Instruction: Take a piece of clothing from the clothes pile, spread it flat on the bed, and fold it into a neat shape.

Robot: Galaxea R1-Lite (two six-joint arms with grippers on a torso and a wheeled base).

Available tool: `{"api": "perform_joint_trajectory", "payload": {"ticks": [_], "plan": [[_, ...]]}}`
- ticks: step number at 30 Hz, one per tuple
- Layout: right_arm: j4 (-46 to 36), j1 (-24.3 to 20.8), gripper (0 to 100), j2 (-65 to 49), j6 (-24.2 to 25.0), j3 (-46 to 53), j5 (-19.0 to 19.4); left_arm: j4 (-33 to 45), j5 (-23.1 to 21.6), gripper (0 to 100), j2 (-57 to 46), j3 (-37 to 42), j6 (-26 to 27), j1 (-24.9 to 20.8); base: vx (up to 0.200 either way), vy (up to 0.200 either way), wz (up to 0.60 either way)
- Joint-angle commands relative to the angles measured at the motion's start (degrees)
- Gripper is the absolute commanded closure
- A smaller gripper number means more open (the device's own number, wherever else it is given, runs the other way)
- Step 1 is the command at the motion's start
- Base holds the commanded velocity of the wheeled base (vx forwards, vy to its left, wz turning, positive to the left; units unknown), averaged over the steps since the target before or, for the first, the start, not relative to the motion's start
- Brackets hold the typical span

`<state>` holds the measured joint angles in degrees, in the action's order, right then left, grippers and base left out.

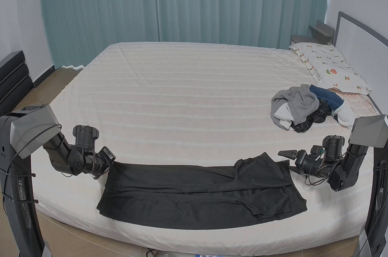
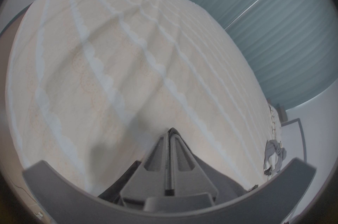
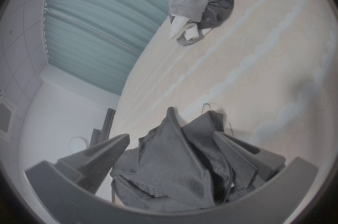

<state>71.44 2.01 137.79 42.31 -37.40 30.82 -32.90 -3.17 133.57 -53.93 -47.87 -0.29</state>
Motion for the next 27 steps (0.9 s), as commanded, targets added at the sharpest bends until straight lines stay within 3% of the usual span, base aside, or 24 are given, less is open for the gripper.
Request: {"api": "perform_joint_trajectory", "payload": {"ticks": [1, 27], "plan": [[-0.07, -0.96, 0, -0.51, 0.05, -0.13, -0.5, -2.08, 0.27, 100, 0.37, 0.32, -1.17, 0.12, 0.0, 0.0, 0.0], [-0.68, -0.43, 0, 1.16, -0.21, -1.45, -2.6, -2.69, 0.36, 100, 0.55, 0.58, -1.35, 0.12, 0.0, 0.0, 0.0]]}}
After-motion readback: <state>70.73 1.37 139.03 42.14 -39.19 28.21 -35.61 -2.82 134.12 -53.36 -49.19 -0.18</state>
